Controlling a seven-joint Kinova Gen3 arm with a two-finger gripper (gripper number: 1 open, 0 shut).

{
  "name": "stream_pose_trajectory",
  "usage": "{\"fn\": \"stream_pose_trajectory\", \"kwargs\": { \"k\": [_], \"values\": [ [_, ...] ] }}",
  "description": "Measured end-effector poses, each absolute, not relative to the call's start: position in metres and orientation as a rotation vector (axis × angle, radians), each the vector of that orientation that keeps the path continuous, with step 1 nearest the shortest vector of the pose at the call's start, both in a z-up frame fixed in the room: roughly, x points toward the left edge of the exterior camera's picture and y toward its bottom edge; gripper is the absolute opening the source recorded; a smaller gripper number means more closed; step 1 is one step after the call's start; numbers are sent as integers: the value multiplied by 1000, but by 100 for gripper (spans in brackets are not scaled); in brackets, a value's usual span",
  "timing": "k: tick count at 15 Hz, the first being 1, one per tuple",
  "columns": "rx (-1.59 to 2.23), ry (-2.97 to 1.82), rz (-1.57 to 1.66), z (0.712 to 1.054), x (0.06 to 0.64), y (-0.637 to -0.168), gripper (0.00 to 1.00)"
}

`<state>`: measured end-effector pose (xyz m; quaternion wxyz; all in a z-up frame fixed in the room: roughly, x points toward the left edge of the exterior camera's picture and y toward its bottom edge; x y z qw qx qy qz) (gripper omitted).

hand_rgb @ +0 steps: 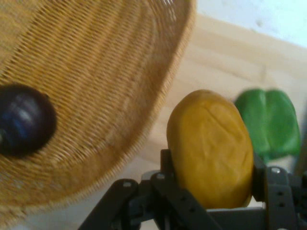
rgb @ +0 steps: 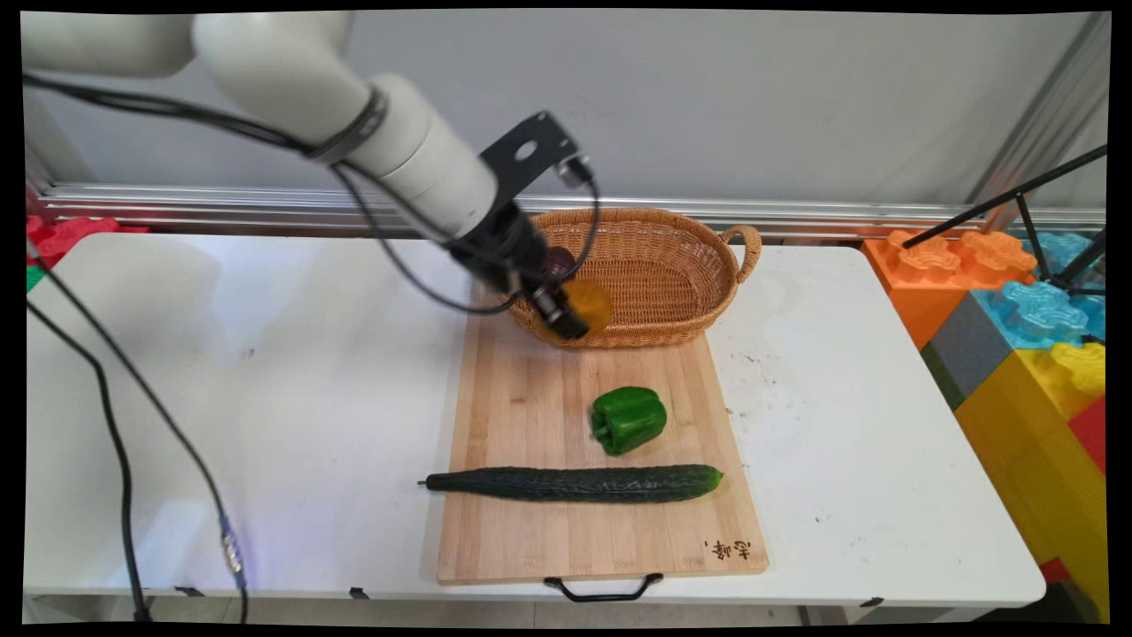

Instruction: Place the picked object on the cutting board

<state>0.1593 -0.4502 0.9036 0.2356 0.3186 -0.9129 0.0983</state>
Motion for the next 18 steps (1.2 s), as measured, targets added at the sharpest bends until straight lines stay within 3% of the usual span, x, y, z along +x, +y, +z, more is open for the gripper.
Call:
{"fn": "stream_pose_trajectory", "kwargs": {
  "k": [14, 15, 18],
  "values": [
    [662, -2593, 124, 799, 207, -432, 0],
    [656, -2596, 123, 797, 207, -432, 100],
    [634, -2594, 114, 798, 205, -434, 100]
  ]
}}
